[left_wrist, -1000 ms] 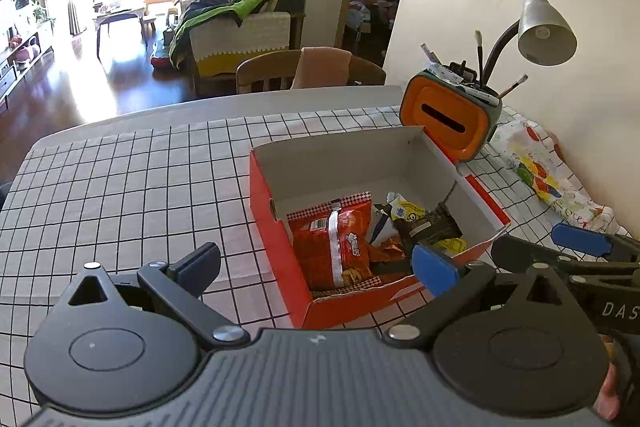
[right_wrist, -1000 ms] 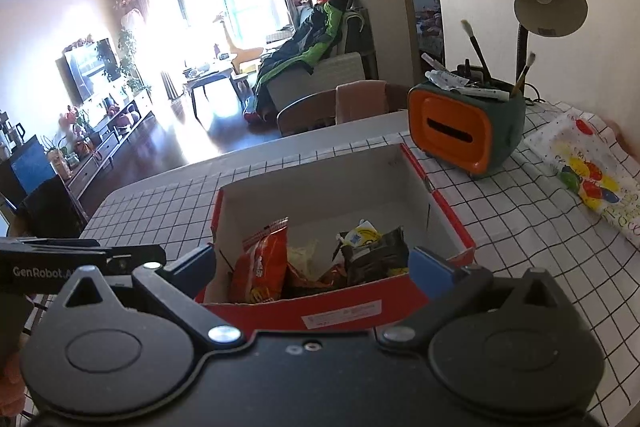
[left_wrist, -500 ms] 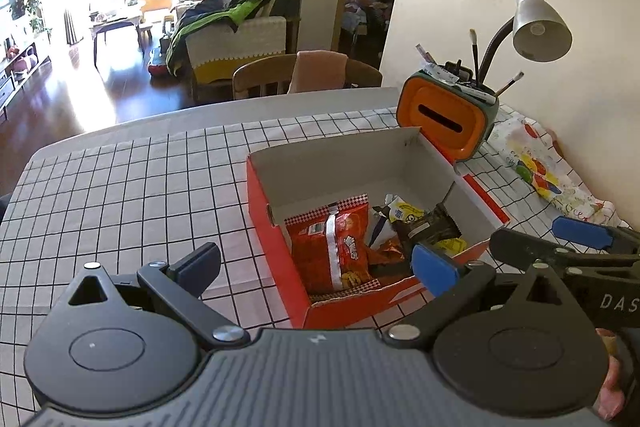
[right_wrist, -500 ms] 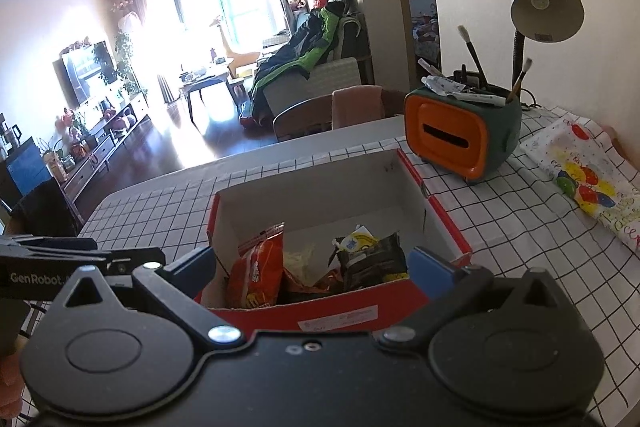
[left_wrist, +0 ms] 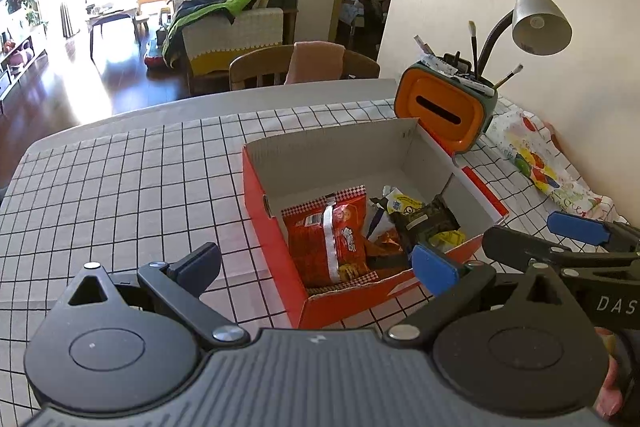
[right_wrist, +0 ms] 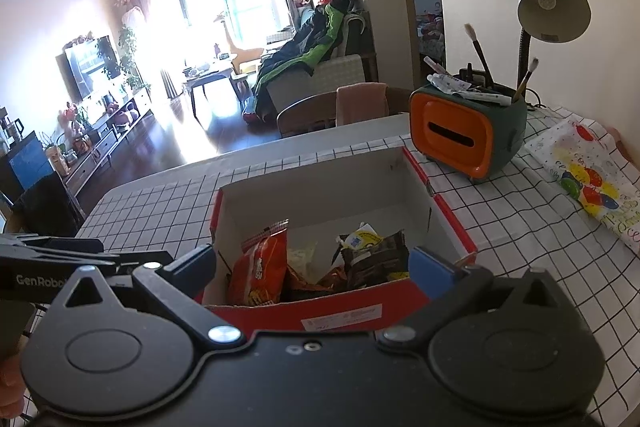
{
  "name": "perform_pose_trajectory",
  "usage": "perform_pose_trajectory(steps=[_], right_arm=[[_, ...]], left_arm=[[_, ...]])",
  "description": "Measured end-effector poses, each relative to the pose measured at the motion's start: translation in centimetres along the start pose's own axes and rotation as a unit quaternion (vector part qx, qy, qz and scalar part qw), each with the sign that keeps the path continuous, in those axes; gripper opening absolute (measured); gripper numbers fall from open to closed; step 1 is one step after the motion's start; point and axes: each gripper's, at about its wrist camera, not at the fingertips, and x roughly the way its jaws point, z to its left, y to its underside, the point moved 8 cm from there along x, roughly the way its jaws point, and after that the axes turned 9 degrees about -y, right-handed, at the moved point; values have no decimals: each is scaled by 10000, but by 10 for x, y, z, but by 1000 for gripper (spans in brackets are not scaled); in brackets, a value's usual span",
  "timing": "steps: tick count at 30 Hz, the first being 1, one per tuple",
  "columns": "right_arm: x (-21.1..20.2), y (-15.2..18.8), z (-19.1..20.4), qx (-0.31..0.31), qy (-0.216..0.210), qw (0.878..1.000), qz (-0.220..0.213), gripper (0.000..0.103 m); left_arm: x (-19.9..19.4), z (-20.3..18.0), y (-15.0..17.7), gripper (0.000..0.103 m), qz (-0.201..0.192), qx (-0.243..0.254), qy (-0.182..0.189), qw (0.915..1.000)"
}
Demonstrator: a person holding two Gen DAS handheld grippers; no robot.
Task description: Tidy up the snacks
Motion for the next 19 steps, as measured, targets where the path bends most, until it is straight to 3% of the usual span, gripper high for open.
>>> perform_pose_trajectory(steps=[19], right_arm=[[1, 0, -2, -16, -5, 10000, 32, 103]], left_arm=[[6, -2, 3, 103, 106, 18, 38, 9999]])
